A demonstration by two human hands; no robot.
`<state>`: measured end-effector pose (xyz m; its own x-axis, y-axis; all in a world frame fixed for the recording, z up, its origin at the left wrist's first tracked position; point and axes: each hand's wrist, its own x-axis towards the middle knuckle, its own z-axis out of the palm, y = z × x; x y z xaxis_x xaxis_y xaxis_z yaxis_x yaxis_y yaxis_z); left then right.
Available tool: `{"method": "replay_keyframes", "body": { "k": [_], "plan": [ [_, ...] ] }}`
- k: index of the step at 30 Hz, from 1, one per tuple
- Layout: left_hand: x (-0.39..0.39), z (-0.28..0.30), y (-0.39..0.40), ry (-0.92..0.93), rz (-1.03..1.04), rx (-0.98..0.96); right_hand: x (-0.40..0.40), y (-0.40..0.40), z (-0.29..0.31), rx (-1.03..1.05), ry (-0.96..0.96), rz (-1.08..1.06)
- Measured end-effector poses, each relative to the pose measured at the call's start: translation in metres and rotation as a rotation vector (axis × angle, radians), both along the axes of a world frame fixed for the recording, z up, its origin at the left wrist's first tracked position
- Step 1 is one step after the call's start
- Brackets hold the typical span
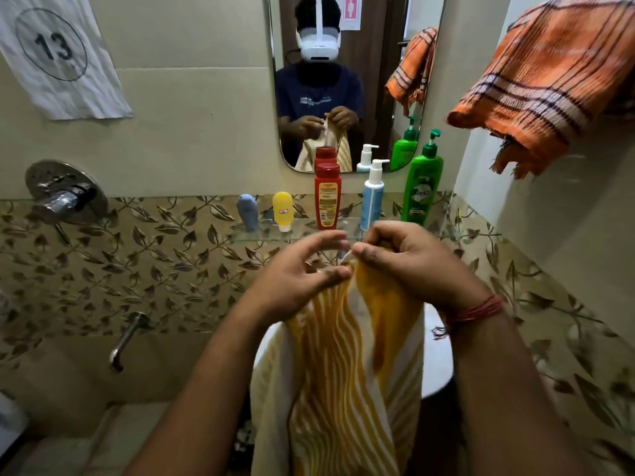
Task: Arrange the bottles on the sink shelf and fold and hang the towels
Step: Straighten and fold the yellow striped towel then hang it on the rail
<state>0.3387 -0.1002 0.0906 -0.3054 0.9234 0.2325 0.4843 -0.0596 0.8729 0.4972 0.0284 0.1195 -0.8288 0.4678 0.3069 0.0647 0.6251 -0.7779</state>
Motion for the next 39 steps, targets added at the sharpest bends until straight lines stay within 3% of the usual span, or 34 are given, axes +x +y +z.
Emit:
{"method": "replay_keyframes", "body": {
  "k": [3,9,11,16,18,23,28,31,35,39],
  "plan": [
    [0.009,-0.001,0.007,0.018,-0.046,0.032,-0.010,-0.006,-0.001,0.038,-0.019,0.068],
    [-0.044,-0.015,-0.029,-0.152,0.464,0.157,0.038,0.030,-0.009,-0.106,0.022,-0.093],
    [-0.039,-0.014,-0.024,-0.150,0.379,0.091,0.033,0.027,-0.007,-0.083,-0.003,-0.097],
    [0.005,-0.003,0.003,-0.049,-0.110,-0.034,-0.012,-0.004,-0.002,0.030,-0.088,0.036],
    [0.001,-0.004,0.001,-0.032,-0.067,-0.030,-0.012,-0.003,-0.004,0.025,-0.089,0.043],
    [-0.038,-0.015,-0.022,-0.047,0.283,0.057,0.020,0.018,-0.004,-0.018,-0.117,-0.044],
    [-0.019,-0.008,-0.009,0.050,0.203,-0.122,0.002,0.007,-0.003,-0.010,-0.147,-0.067],
    [-0.015,-0.002,-0.006,0.003,0.261,-0.100,0.000,0.005,-0.002,-0.199,-0.095,-0.020],
    [-0.015,0.002,-0.005,-0.197,0.270,0.031,0.001,-0.001,-0.005,-0.649,0.047,0.278],
    [-0.010,0.004,0.001,-0.305,0.281,0.141,-0.008,-0.012,-0.015,-0.637,0.048,0.452]
  ]
}}
